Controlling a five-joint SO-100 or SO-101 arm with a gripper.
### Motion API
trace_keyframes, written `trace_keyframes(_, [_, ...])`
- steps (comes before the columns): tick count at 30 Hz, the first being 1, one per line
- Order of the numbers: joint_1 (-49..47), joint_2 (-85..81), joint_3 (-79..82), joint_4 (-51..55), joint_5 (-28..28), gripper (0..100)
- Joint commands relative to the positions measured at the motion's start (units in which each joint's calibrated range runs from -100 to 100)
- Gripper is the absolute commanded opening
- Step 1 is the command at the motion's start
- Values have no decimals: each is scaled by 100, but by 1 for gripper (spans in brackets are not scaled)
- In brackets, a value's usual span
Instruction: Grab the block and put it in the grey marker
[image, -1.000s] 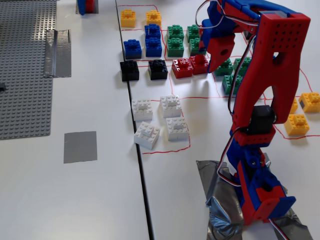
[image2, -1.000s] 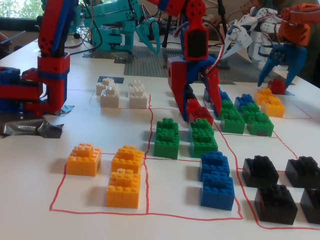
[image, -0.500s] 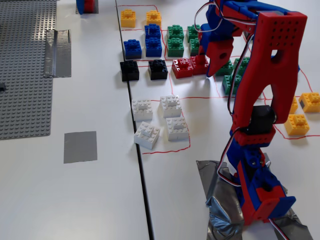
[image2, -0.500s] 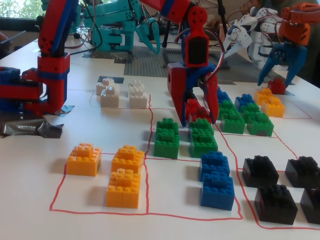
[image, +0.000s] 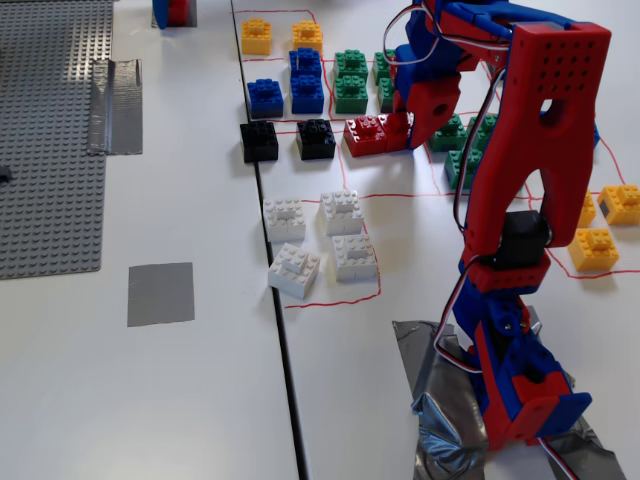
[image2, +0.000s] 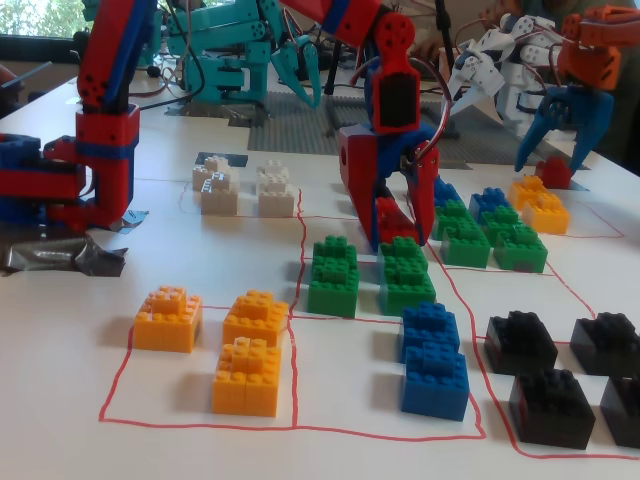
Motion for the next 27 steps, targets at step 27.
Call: trace_keyframes(27, [-105, -1163, -2443, 2504, 29, 0])
